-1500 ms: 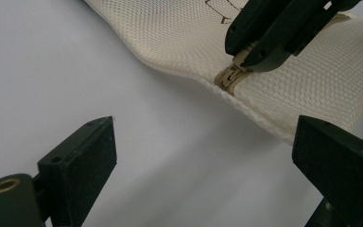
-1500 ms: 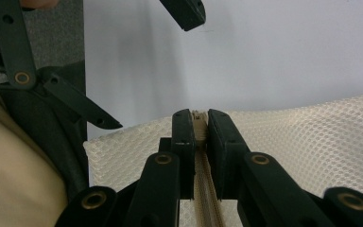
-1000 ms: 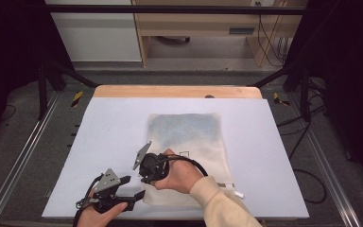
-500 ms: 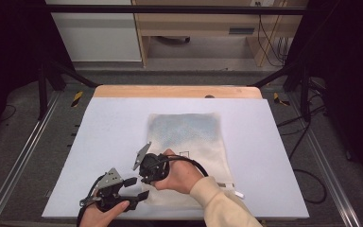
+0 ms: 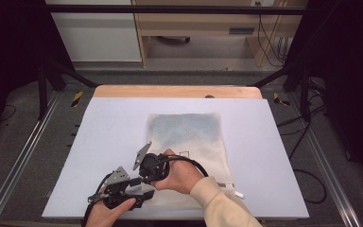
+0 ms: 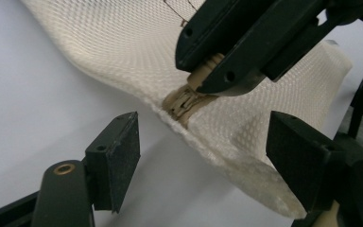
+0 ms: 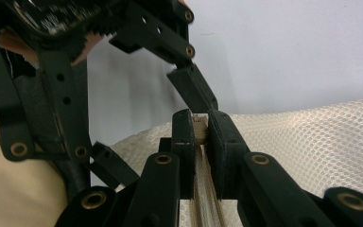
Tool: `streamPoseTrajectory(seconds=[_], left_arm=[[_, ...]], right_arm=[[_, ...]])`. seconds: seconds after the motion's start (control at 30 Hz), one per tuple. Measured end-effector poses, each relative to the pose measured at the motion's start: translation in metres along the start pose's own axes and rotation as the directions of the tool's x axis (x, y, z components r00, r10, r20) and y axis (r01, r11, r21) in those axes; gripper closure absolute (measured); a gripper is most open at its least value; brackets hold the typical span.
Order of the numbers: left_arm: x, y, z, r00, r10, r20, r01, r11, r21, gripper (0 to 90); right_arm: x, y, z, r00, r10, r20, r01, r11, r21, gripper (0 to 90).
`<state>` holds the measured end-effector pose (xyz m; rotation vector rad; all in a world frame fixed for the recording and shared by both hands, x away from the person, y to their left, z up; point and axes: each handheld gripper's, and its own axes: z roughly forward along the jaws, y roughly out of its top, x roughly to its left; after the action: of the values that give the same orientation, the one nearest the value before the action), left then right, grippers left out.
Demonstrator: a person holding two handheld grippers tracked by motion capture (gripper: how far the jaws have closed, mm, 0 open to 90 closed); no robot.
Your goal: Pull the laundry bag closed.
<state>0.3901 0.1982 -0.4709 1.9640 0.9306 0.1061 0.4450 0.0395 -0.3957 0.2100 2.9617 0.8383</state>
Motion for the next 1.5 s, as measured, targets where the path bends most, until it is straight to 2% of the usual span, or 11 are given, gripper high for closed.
streamPoseTrajectory(seconds=[0.13,0.27,0.3,0.47,0.6,0.93,1.23,1.5], left_arm=[[0.005,0.0,0.008,0.9993,0.0,0.036,-0.001,0.9999,0.01,31.3],[0.007,0.002,0.009,0.9968,-0.009,0.079,0.01,0.9997,-0.021,38.2],[0.007,0.002,0.01,0.997,-0.012,0.076,0.013,0.9997,-0.022,39.0],[0.012,0.001,0.01,0.9924,-0.043,0.115,0.045,0.9988,-0.018,49.3],[0.015,0.002,0.01,0.9898,-0.05,0.133,0.054,0.9984,-0.02,52.1],[0.017,0.001,0.018,0.9862,-0.07,0.15,0.071,0.9975,0.0,56.5],[0.02,0.0,0.021,0.9847,-0.075,0.158,0.075,0.9972,0.008,74.4],[0.021,0.001,0.021,0.9842,-0.083,0.156,0.081,0.9965,0.019,81.9]], right_arm=[[0.0,0.0,0.0,1.0,0.005,-0.001,-0.005,1.0,-0.004,82.0],[0.001,0.0,-0.001,1.0,0.001,0.002,-0.001,1.0,-0.004,82.0],[0.0,0.0,-0.001,1.0,0.0,0.0,0.0,1.0,-0.005,82.0],[0.0,0.0,-0.002,1.0,0.008,0.001,-0.008,1.0,-0.008,82.0],[0.0,-0.001,-0.001,1.0,-0.002,0.001,0.002,1.0,-0.015,82.0],[0.001,0.0,0.0,1.0,0.008,-0.003,-0.008,1.0,-0.008,82.0],[0.001,-0.002,-0.001,1.0,0.007,0.0,-0.007,1.0,-0.004,82.0],[0.001,-0.007,0.0,1.0,0.0,0.007,0.0,1.0,-0.009,82.0]])
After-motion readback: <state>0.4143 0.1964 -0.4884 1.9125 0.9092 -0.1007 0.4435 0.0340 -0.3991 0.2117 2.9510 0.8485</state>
